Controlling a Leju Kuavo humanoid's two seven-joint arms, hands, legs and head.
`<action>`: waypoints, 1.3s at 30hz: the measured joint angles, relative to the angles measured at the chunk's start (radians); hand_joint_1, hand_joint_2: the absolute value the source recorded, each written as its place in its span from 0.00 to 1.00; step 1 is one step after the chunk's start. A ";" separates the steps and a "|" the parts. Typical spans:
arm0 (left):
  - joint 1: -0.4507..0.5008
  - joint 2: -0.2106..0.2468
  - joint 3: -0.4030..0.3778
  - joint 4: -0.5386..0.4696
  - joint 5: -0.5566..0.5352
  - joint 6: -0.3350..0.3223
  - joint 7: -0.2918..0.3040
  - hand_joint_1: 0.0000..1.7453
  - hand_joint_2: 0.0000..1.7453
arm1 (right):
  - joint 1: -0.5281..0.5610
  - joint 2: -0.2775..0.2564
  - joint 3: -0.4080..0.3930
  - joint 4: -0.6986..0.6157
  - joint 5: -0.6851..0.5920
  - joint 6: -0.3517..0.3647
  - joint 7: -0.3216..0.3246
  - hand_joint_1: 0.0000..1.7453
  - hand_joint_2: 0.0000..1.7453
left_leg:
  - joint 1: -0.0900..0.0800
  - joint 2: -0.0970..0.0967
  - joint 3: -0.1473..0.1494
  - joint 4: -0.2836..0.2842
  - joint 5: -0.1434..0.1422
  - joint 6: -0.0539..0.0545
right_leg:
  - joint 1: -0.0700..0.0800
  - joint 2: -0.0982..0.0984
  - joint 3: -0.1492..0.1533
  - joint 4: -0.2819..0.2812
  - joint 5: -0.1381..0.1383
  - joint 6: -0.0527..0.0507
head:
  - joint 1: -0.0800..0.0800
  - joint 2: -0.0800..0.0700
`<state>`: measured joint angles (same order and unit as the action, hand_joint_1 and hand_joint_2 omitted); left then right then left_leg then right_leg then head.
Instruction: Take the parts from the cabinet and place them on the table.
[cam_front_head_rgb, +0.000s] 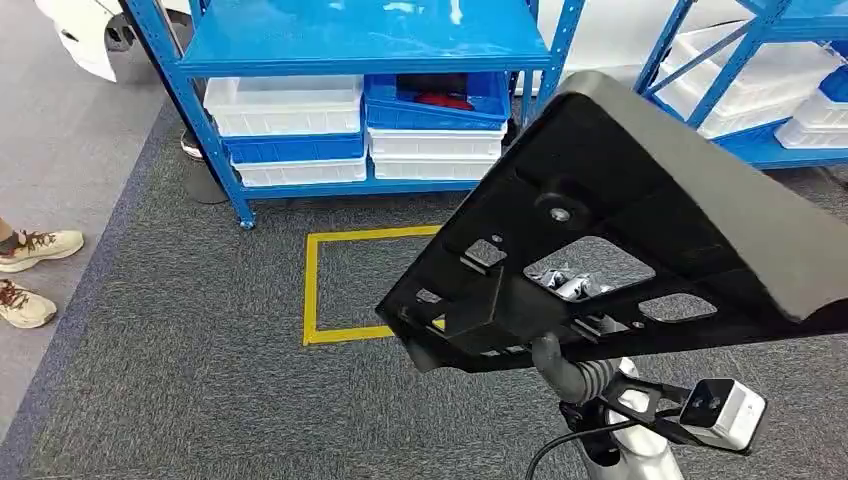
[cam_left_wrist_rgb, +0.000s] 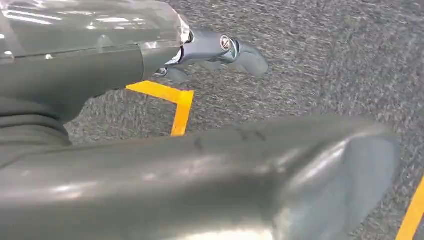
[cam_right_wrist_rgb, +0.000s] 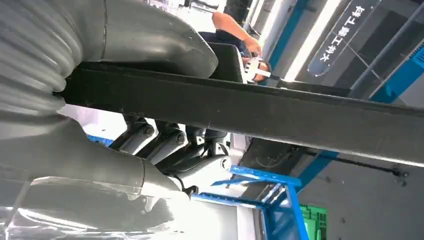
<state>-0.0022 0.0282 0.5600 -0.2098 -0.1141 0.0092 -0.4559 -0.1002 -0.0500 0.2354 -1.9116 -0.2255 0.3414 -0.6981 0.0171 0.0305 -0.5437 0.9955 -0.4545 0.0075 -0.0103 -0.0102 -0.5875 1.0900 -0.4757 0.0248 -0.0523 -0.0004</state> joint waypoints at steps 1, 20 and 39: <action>0.000 0.000 0.000 0.000 0.000 0.000 0.000 0.00 0.00 | -0.001 0.000 -0.001 0.000 0.000 0.000 0.000 0.99 1.00 | -0.001 0.002 0.000 0.000 0.000 -0.003 | 0.004 -0.028 0.034 -0.073 0.008 -0.008 | 0.000 0.000; -0.010 0.000 0.023 0.000 0.028 -0.038 0.007 0.00 0.00 | -0.043 -0.063 -0.005 -0.002 -0.031 0.131 0.019 0.99 1.00 | -0.010 -0.039 -0.017 0.015 -0.007 -0.014 | 0.009 0.040 0.014 -0.080 0.019 -0.021 | 0.000 0.000; -0.015 -0.002 0.051 0.000 0.021 -0.050 0.010 0.00 0.00 | -0.096 -0.150 -0.068 0.003 -0.051 0.191 0.041 0.99 1.00 | -0.003 -0.060 -0.086 0.121 -0.061 -0.038 | -0.004 0.012 0.027 -0.102 0.022 -0.041 | 0.000 0.000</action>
<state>-0.0173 0.0263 0.6111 -0.2098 -0.0931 -0.0412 -0.4456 -0.1967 -0.2003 0.1671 -1.9089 -0.2766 0.5322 -0.6573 0.0146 -0.0290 -0.6301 1.1166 -0.5152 -0.0301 -0.0144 0.0013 -0.5605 0.9878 -0.4534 -0.0159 -0.0523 -0.0004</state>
